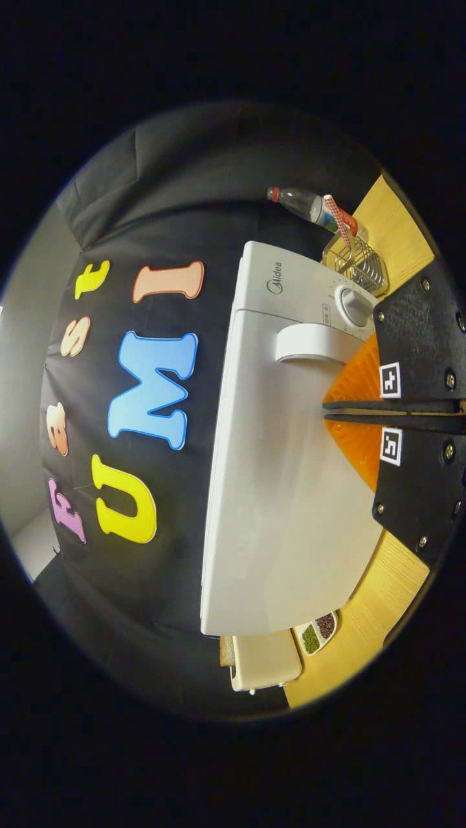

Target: Open the microwave, put the food inside, and close the microwave door.

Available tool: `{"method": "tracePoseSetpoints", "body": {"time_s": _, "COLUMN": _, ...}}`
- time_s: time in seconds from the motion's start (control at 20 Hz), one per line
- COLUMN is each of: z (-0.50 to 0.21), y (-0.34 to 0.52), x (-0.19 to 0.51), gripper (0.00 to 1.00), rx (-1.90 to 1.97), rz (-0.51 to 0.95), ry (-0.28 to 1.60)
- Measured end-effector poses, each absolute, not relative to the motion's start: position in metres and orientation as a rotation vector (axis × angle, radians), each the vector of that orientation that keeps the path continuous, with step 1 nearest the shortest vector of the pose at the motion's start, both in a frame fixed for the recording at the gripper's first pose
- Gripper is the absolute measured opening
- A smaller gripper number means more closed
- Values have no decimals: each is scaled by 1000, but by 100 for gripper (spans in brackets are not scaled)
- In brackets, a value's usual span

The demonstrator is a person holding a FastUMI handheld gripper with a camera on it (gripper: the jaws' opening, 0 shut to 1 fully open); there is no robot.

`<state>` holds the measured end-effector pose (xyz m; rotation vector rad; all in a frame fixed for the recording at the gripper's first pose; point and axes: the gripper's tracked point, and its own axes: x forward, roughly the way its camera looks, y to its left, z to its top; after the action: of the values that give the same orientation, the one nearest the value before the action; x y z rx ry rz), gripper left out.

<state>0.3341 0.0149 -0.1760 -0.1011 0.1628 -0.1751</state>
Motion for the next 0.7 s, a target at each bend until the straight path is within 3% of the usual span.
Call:
{"method": "tracePoseSetpoints", "body": {"time_s": 0.35, "z": -185, "y": 21, "x": 316, "gripper": 3, "rx": -29, "rz": -129, "ry": 232}}
{"method": "tracePoseSetpoints", "body": {"time_s": 0.7, "z": -157, "y": 36, "x": 236, "gripper": 2, "rx": -48, "rz": -2, "ry": 183}}
